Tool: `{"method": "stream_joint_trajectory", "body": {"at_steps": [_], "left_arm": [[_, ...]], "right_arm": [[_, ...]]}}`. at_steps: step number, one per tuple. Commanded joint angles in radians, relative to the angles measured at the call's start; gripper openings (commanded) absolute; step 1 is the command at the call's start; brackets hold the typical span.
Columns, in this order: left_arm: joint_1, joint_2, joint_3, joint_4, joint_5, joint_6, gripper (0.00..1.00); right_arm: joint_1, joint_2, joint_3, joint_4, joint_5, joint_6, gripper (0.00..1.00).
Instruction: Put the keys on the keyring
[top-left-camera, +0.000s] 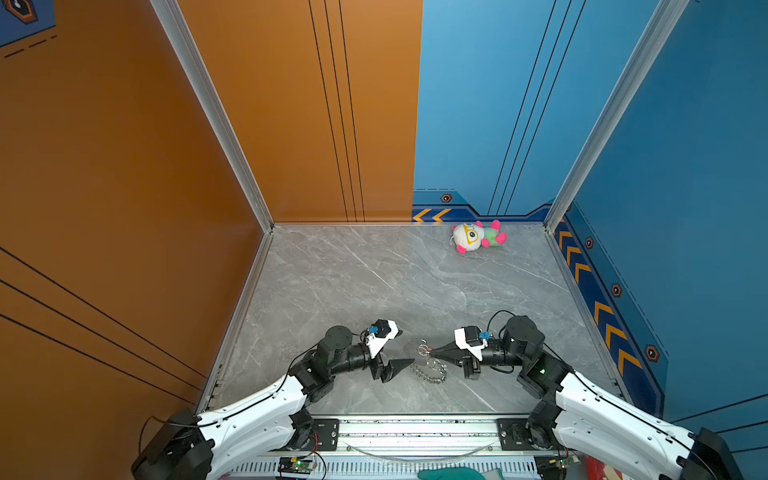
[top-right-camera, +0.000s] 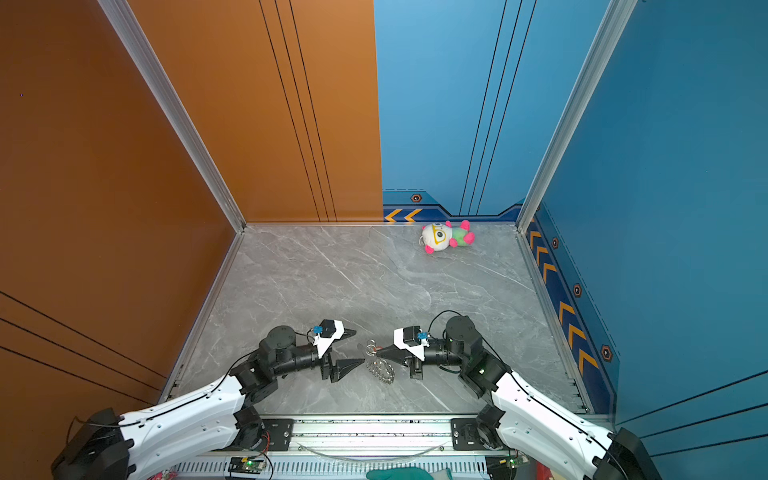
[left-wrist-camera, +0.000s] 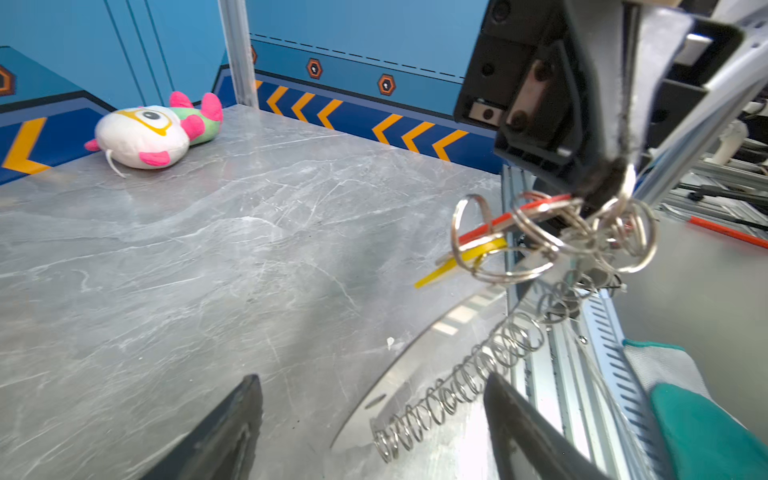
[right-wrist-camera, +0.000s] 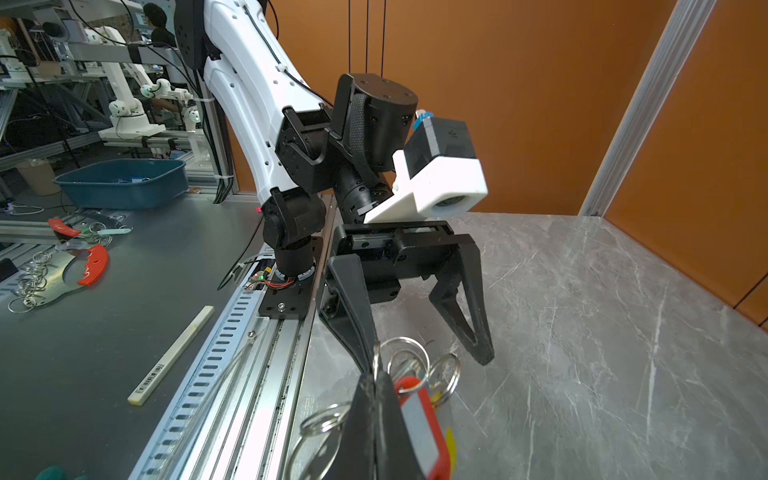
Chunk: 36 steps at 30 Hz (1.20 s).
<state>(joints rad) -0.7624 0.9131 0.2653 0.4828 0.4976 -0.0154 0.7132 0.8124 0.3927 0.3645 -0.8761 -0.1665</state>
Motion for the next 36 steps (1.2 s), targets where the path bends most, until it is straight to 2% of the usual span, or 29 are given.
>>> {"method": "stream_joint_trajectory", "body": {"at_steps": [1,7,14,18,23,36], "left_arm": [[-0.017,0.038,0.034,0.02,0.109,0.018,0.83],[-0.034,0.072,0.051,0.02,0.132,0.028,0.75],[-0.033,0.068,0.042,0.02,0.138,0.019,0.61],[-0.033,0.08,0.045,0.02,0.148,0.017,0.52],[-0.028,0.105,0.058,0.02,0.144,0.013,0.4],[-0.015,0.113,0.06,0.02,0.111,0.009,0.22]], "right_arm": [[-0.004,0.004,0.058,-0.037,-0.06,-0.045,0.0],[-0.004,0.013,0.091,-0.118,-0.066,-0.102,0.0],[-0.004,0.005,0.09,-0.155,0.018,-0.132,0.0],[-0.053,0.005,0.084,-0.133,0.051,-0.108,0.0],[-0.059,0.014,0.078,-0.13,0.073,-0.107,0.0],[-0.076,0.027,0.078,-0.117,0.092,-0.096,0.0]]}}
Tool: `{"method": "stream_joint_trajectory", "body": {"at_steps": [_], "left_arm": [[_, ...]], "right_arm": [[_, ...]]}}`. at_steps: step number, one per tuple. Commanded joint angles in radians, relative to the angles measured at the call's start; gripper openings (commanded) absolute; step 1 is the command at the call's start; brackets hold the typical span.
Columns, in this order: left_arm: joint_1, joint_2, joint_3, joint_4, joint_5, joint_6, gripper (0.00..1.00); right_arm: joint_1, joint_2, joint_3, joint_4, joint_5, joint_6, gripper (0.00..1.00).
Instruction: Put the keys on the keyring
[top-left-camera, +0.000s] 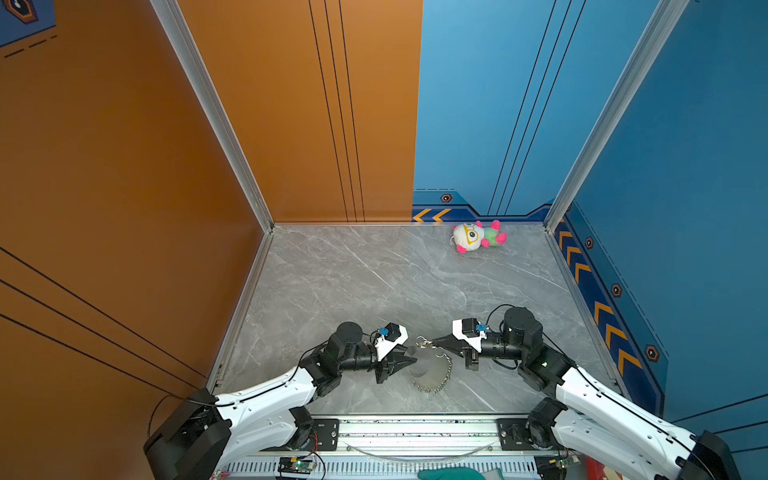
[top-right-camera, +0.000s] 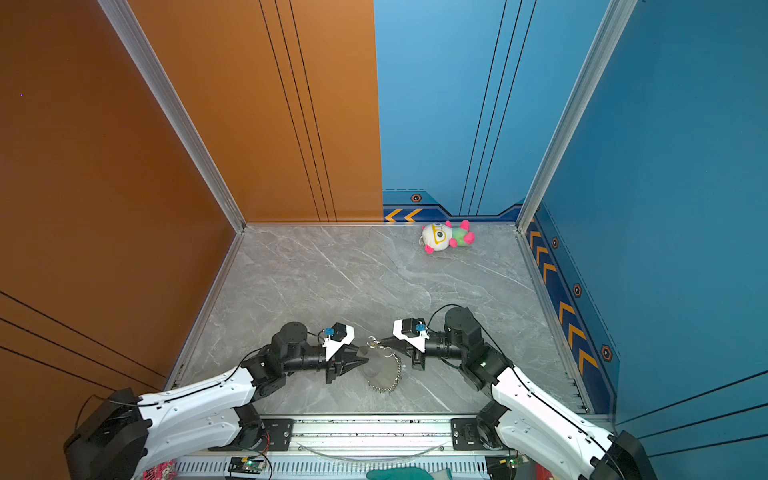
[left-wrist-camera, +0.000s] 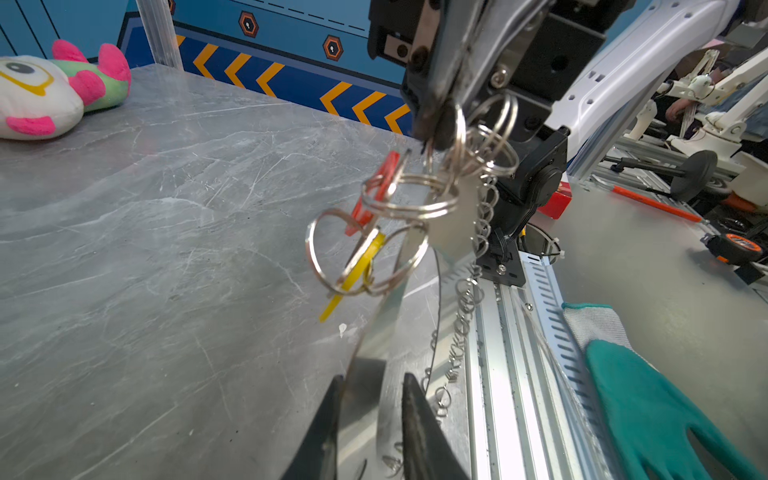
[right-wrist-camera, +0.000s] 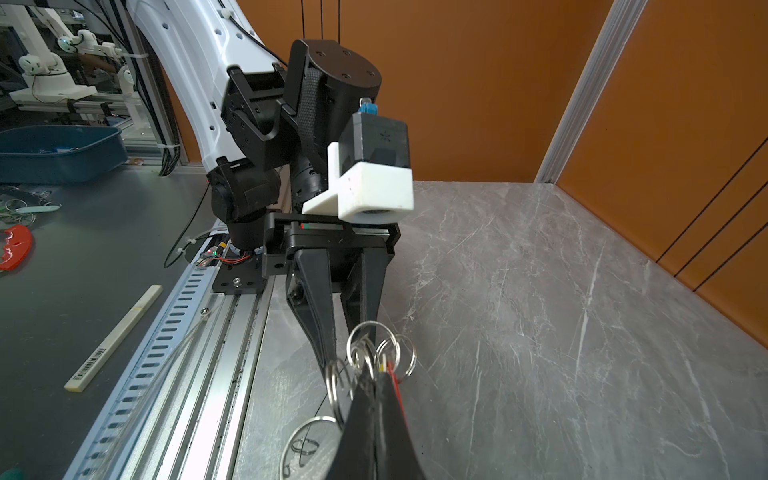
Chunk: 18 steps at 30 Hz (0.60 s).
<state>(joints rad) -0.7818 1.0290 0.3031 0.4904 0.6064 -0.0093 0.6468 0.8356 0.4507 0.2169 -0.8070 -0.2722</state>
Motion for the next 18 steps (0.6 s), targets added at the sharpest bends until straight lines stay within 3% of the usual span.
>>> {"method": "stream_joint_trajectory", "body": {"at_steps": [1,18], "left_arm": [[0.006,-0.003,0.024,0.014,-0.003,0.003,0.21],[0.012,0.007,0.027,0.013,-0.001,-0.001,0.1]], "right_arm": [[-0.007,0.003,0.019,0.033,0.022,0.01,0.0],[-0.005,-0.001,0.017,0.035,0.024,0.016,0.0]]}}
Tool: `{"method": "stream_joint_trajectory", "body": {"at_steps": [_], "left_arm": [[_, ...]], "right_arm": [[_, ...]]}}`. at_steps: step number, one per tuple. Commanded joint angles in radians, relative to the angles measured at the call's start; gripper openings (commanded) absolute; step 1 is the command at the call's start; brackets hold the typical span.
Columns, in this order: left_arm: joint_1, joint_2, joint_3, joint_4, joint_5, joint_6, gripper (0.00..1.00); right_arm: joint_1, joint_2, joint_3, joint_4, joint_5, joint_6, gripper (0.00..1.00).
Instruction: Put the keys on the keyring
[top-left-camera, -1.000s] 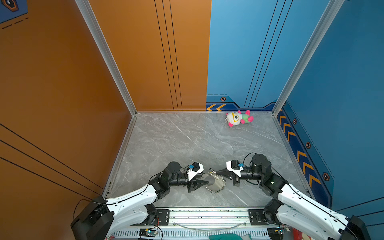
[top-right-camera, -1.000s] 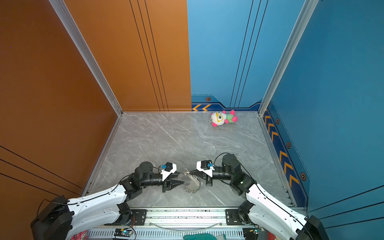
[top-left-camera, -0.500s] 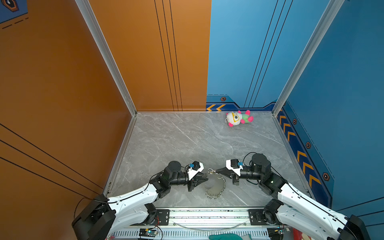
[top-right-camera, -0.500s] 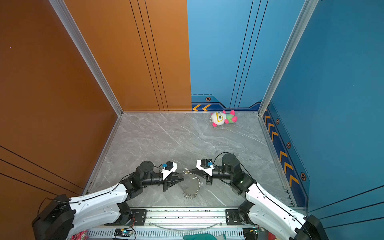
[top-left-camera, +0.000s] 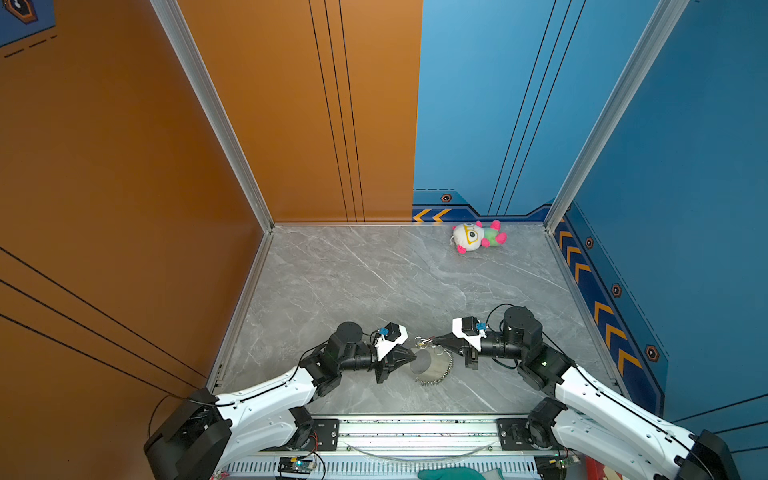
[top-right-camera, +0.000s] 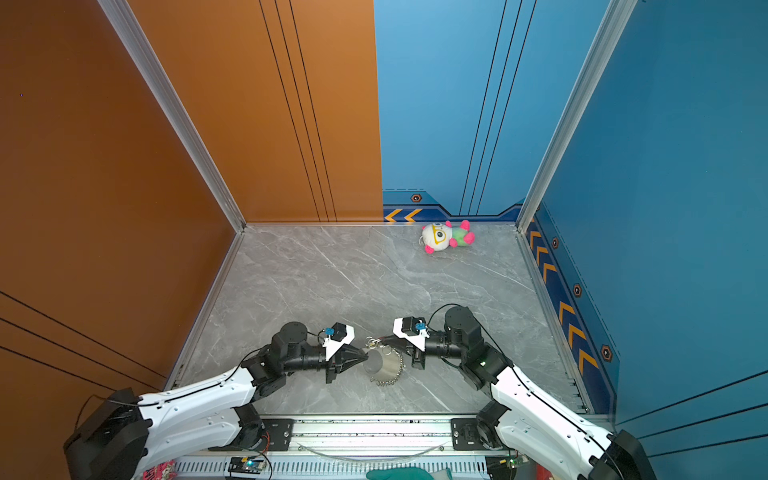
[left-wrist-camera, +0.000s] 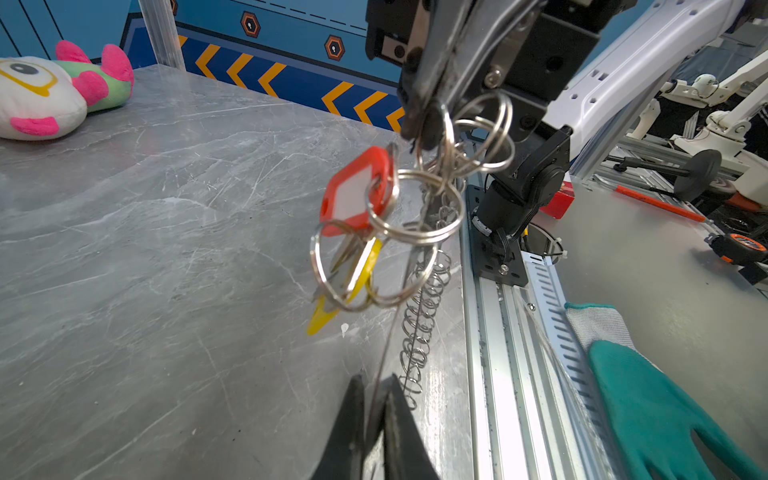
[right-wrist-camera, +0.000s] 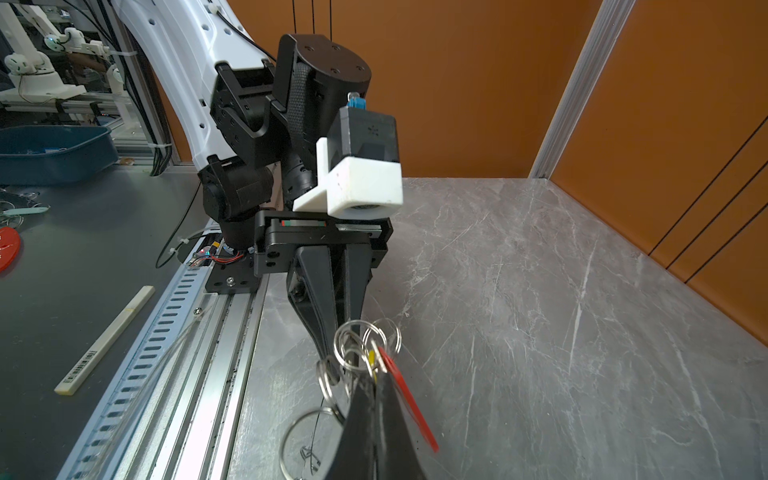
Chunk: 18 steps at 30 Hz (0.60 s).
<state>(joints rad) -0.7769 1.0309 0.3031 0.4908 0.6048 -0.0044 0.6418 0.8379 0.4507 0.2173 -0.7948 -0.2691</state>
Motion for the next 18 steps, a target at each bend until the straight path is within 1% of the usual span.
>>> {"method": "stream_joint_trajectory", "body": {"at_steps": [1,8,12,15,17,18], "left_arm": [[0.009,0.005,0.026,0.012,0.0,-0.008,0.1],[0.013,-0.001,0.027,0.012,-0.03,-0.014,0.05],[0.016,-0.012,0.026,0.012,-0.071,-0.022,0.01],[0.018,-0.029,0.027,-0.008,-0.132,-0.025,0.0],[0.018,-0.042,0.032,-0.024,-0.17,-0.022,0.0],[0.018,-0.05,0.04,-0.042,-0.188,-0.023,0.0]], "right_arm": [[0.001,-0.005,0.017,0.035,0.016,0.013,0.0],[0.001,-0.012,0.009,0.017,0.056,-0.011,0.0],[0.007,-0.006,0.007,0.011,0.067,-0.016,0.0],[0.018,-0.003,0.006,0.004,0.09,-0.024,0.0],[0.025,-0.003,0.003,-0.001,0.119,-0.028,0.04],[0.03,-0.003,0.001,-0.001,0.141,-0.028,0.08]]}}
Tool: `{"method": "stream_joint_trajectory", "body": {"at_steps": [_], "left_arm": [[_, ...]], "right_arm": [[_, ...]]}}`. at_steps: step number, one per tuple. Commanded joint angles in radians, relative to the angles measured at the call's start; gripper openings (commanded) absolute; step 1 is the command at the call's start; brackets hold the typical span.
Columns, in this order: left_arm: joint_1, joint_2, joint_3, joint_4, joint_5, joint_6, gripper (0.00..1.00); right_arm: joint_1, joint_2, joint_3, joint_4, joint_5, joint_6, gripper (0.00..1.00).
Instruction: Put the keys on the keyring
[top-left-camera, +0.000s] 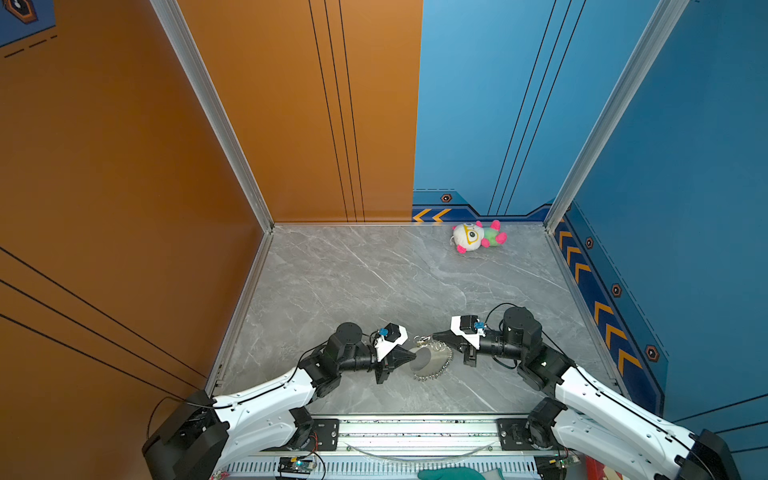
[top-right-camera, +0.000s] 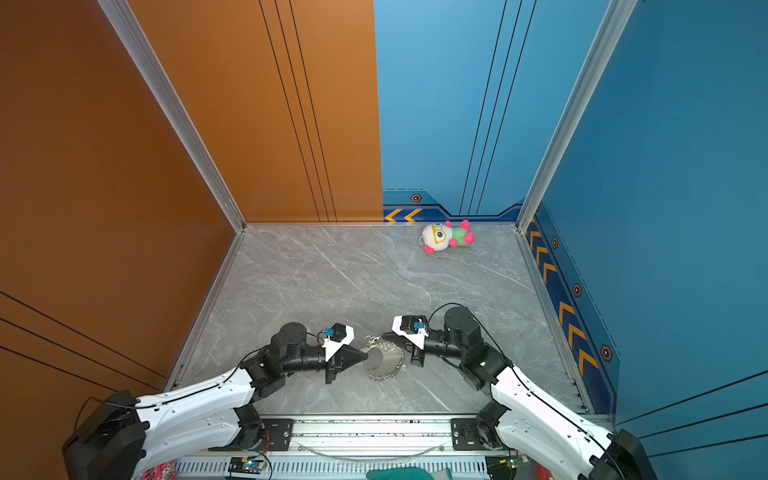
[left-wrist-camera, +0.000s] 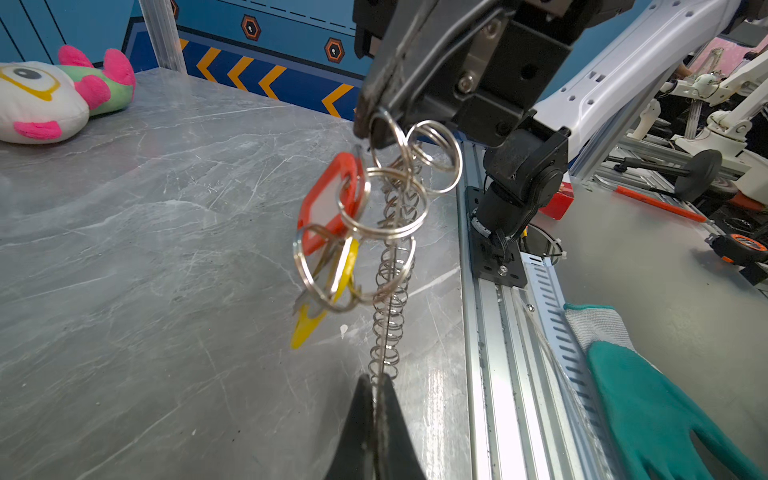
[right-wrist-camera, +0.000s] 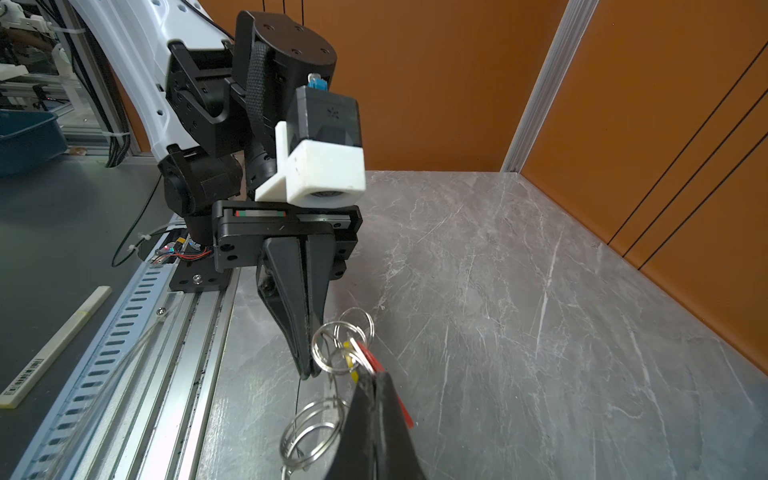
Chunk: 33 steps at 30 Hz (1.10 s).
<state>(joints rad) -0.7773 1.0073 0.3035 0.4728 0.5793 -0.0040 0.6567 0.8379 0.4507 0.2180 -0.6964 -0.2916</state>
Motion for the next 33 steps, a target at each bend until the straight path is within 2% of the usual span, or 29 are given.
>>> {"method": "stream_joint_trajectory", "body": {"at_steps": [1,8,9,14,17,20,22,24,26,28,31,33], "left_arm": [[0.018,-0.035,0.046,-0.041,-0.183,-0.029,0.0],[-0.001,-0.075,0.126,-0.187,-0.347,-0.043,0.0],[-0.008,-0.074,0.149,-0.218,-0.381,-0.046,0.0],[-0.023,-0.004,0.324,-0.454,-0.544,-0.09,0.0],[-0.019,0.119,0.536,-0.765,-0.641,-0.16,0.0],[-0.016,0.314,0.806,-1.157,-0.732,-0.178,0.0],[-0.051,0.42,0.925,-1.348,-0.834,-0.14,0.0],[-0.117,0.487,1.002,-1.477,-0.97,-0.084,0.0],[-0.173,0.537,1.058,-1.578,-1.049,-0.021,0.0],[-0.228,0.575,1.097,-1.653,-1.078,0.044,0.0],[-0.283,0.568,1.096,-1.665,-1.02,0.142,0.0],[-0.306,0.558,1.084,-1.674,-1.037,0.18,0.0]], "right_arm": [[0.022,-0.005,-0.003,-0.002,0.074,-0.006,0.12],[0.038,-0.024,-0.021,0.001,0.243,-0.004,0.29],[0.07,-0.033,-0.023,0.002,0.266,-0.005,0.32],[0.098,-0.081,-0.038,0.007,0.402,-0.001,0.34],[0.108,-0.102,-0.048,0.0,0.486,0.015,0.34],[0.117,-0.124,-0.061,0.003,0.579,0.067,0.33],[0.12,-0.143,-0.069,-0.007,0.664,0.106,0.33],[0.12,-0.165,-0.076,-0.017,0.773,0.156,0.32],[0.108,-0.192,-0.077,-0.042,0.887,0.218,0.33],[0.075,-0.214,-0.066,-0.097,0.944,0.292,0.34],[-0.001,-0.22,-0.054,-0.155,0.901,0.364,0.35],[-0.026,-0.216,-0.047,-0.178,0.887,0.396,0.35]]}}
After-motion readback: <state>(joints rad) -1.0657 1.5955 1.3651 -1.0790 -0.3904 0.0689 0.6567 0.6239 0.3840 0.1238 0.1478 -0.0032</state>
